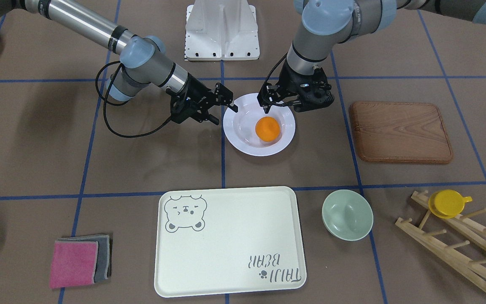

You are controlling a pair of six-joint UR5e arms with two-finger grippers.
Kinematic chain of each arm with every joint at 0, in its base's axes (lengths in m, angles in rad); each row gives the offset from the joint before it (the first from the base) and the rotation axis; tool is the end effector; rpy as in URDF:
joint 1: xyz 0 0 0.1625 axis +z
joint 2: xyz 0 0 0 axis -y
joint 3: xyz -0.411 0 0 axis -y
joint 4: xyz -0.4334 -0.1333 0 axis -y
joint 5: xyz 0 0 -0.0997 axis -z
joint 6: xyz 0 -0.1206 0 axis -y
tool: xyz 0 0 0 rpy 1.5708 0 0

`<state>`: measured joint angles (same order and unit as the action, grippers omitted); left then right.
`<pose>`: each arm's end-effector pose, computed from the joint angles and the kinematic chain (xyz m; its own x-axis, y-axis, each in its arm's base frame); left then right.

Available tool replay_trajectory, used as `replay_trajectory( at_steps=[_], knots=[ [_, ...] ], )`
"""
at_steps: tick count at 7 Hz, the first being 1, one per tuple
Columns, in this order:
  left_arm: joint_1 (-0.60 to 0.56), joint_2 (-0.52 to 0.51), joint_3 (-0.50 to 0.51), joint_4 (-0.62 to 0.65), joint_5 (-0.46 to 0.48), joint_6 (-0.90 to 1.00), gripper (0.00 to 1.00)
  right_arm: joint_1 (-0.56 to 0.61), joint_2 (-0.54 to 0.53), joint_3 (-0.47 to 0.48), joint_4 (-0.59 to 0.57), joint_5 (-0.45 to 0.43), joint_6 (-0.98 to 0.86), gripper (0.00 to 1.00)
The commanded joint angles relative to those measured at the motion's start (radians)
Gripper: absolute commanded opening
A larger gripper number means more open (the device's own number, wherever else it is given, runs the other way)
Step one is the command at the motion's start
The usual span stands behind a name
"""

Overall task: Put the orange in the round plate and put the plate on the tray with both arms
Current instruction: 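Carry the orange over the white plate and release it with the left gripper, then raise the left gripper away while the right gripper grips the plate rim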

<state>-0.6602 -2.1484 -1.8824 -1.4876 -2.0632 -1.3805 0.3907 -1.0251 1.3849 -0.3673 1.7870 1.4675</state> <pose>0.4612 -0.4547 0.1719 0.5883 -0.2457 -0.7704 0.1627 0.9692 -0.1849 -0.6410 -0.3802 0.2624 0.0248 -0.0987 0.9948 -0.1720 0.9799 0.1015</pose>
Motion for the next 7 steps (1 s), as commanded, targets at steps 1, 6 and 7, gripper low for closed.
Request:
replay_trajectory(
  at_steps=[1,6,7],
  knots=[
    [-0.018,0.019,-0.018,0.003,-0.003,0.035,0.98,-0.006,0.026,-0.017,0.001,-0.001,0.004,0.77],
    [-0.059,0.061,-0.043,0.003,-0.012,0.083,0.98,-0.007,0.043,-0.015,0.062,-0.021,0.063,0.24],
    [-0.061,0.061,-0.043,0.003,-0.012,0.083,0.98,-0.007,0.048,-0.015,0.071,-0.029,0.073,0.23]
  ],
)
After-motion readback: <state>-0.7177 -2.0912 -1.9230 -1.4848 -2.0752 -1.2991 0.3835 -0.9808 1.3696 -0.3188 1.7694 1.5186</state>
